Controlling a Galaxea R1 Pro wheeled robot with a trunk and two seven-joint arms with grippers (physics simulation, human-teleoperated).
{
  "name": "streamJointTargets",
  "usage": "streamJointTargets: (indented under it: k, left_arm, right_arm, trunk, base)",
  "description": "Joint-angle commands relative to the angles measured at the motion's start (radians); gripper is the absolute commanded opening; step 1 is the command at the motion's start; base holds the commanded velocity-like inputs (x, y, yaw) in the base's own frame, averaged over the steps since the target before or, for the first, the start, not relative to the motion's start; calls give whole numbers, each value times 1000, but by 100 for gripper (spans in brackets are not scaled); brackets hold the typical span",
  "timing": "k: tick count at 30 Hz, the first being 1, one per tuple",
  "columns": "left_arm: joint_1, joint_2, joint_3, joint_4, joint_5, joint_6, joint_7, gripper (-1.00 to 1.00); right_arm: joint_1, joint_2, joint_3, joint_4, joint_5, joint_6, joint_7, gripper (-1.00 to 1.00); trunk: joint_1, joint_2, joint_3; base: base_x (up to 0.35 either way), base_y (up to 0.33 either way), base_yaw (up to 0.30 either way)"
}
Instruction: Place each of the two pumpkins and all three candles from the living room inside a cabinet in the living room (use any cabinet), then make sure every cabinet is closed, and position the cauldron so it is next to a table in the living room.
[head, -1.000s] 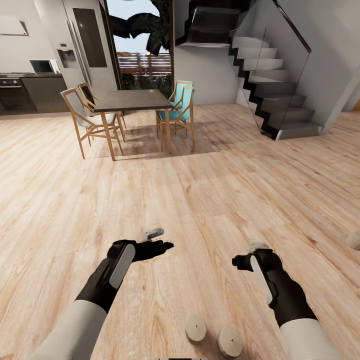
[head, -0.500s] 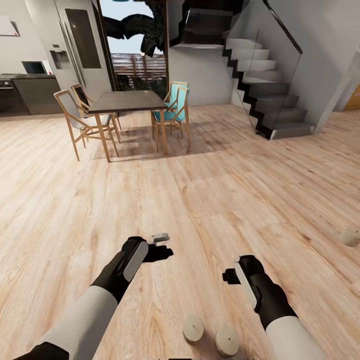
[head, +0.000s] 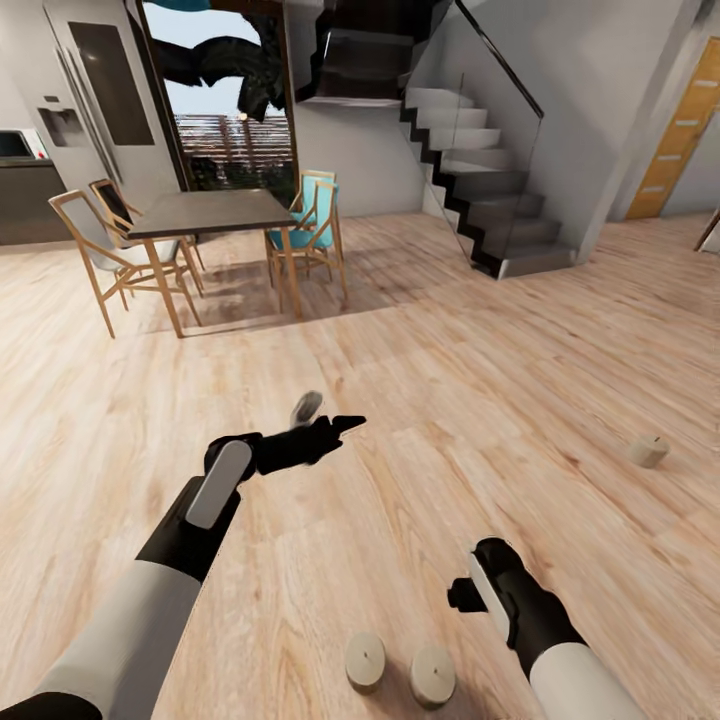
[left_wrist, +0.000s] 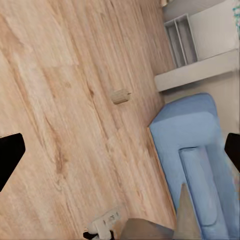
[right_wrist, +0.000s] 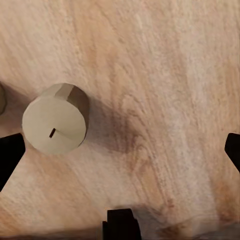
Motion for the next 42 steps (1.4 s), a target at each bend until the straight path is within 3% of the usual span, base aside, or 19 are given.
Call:
streamJointTargets:
  k: [1, 6, 11, 23, 25, 30, 42]
  left_arm:
    - [0, 7, -1, -2, 24, 0, -18, 100]
    - [3, 23, -6, -11, 47, 1, -38, 100]
    - [6, 13, -17, -12, 48, -1, -39, 100]
    - [6, 11, -35, -12, 48, -3, -38, 100]
    - [6, 10, -35, -12, 48, -3, -38, 100]
    - [6, 11, -35, -10, 48, -3, -38, 100]
    - [6, 11, -35, -3, 48, -3, -38, 100]
  right_arm:
    - [0, 0, -1, 20, 1, -1, 9, 100]
    - [0, -2, -2, 43, 4, -8, 117, 100]
    - [0, -2, 0, 44, 6, -11, 172, 100]
    - [0, -7, 5, 34, 15, -15, 175, 100]
    - [0, -8, 5, 34, 17, -54, 171, 100]
    - [0, -8, 6, 35, 19, -61, 169, 100]
    - [0, -7, 7, 44, 23, -175, 165, 100]
  trunk:
    - [0, 0, 1]
    - [0, 0, 4]
    - [0, 0, 4]
    - [0, 0, 4]
    - [0, 0, 4]
    - [0, 0, 4]
    - [46, -84, -34]
  base:
    - [0, 0, -223]
    - [0, 0, -84]
    - [0, 0, -9]
    - [0, 0, 0]
    - [0, 0, 0]
    - [0, 0, 0]
    - [0, 0, 0]
